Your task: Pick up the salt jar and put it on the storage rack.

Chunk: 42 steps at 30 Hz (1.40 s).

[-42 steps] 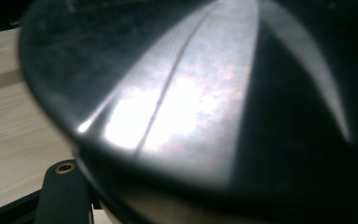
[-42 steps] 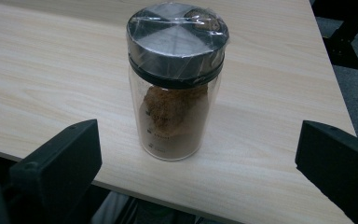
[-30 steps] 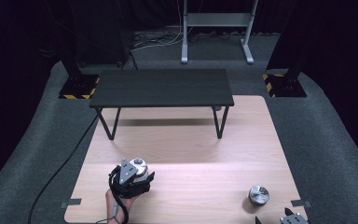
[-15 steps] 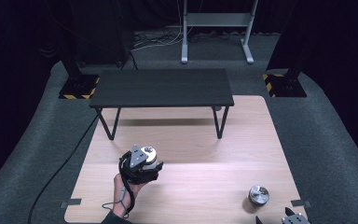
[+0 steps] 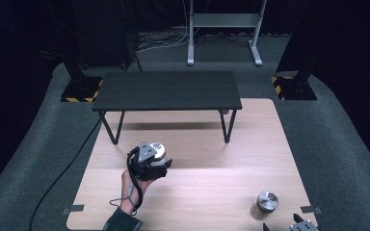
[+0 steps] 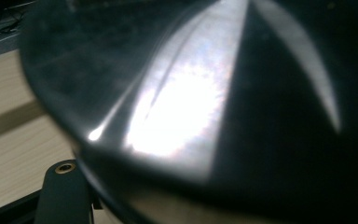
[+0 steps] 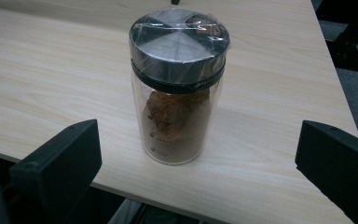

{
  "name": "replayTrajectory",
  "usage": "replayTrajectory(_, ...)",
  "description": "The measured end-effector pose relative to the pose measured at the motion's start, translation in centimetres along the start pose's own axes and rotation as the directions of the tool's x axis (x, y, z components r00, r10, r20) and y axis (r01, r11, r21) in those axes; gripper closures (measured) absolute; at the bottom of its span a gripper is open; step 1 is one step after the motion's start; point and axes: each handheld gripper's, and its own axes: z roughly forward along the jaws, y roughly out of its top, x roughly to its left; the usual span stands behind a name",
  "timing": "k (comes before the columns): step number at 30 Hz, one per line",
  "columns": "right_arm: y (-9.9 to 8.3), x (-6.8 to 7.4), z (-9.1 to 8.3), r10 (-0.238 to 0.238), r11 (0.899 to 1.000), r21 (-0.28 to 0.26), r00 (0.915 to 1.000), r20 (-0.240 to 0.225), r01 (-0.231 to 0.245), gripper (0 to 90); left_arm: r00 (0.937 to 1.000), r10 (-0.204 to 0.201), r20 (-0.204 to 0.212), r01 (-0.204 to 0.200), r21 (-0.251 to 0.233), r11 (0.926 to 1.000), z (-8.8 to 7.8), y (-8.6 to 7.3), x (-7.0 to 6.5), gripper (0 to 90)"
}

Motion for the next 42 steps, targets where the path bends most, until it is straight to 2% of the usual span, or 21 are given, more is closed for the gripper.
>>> replayTrajectory(5,0.0,0.0,-0.1,0.001,1.000,-0.002,1.0000,0.004,-0.001,0.0,1.0000,-0.007,-0.003,0.007,0.000,1.0000,0.2,0.3,0.3,30.6)
replayTrajectory(25,0.2,0.2,0.1,-0.008,1.000,0.001,1.0000,-0.002,0.008,0.0,0.9995,0.021,-0.026,-0.021,0.000,0.9998,0.3,2.9,1.5,30.6)
replayTrajectory(42,0.2,0.1,0.1,-0.005,1.000,0.006,1.0000,-0.001,0.005,0.0,0.9991,0.038,-0.018,-0.038,0.011,0.9992,1.0,5.2,2.3,30.6)
